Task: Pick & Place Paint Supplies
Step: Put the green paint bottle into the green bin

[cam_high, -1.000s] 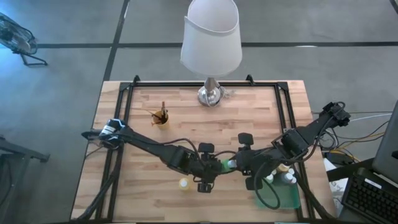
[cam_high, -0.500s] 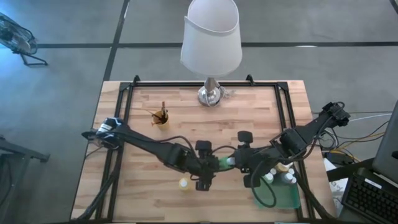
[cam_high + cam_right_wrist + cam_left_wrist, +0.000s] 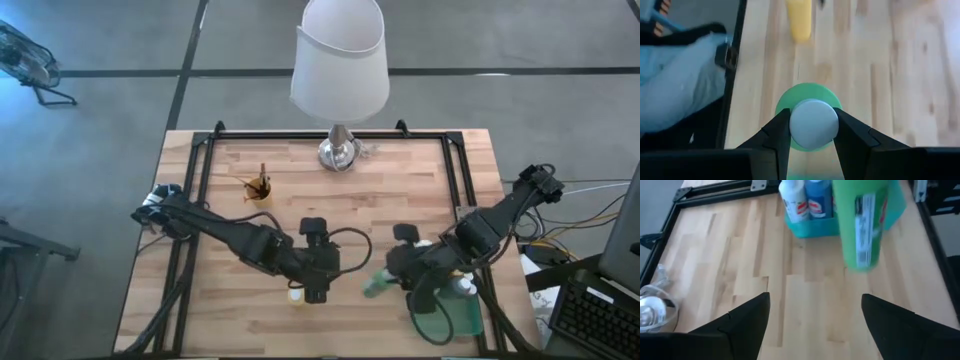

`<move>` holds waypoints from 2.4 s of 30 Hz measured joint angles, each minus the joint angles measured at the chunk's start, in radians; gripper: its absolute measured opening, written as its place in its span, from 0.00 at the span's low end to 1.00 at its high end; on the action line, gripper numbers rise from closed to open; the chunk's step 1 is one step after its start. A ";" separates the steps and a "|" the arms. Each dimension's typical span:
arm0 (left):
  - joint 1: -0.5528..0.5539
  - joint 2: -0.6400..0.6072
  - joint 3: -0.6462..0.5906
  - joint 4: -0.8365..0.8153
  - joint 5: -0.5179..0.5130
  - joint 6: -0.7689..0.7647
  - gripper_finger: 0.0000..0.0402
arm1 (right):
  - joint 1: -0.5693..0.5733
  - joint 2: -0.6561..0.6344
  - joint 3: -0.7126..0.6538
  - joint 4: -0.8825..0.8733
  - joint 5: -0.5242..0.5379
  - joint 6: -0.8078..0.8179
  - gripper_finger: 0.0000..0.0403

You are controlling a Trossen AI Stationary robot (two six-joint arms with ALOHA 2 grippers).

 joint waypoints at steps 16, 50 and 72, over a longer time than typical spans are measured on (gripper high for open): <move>0.000 -0.001 0.000 -0.012 -0.012 0.001 0.78 | 0.293 -0.004 0.002 -0.150 0.007 0.476 0.28; 0.001 -0.001 -0.002 -0.010 -0.011 0.030 0.77 | 0.594 -0.002 -0.168 -0.341 0.149 1.140 0.28; 0.004 -0.001 -0.002 -0.002 -0.011 0.027 0.77 | 0.626 -0.002 -0.358 -0.191 0.182 1.196 0.28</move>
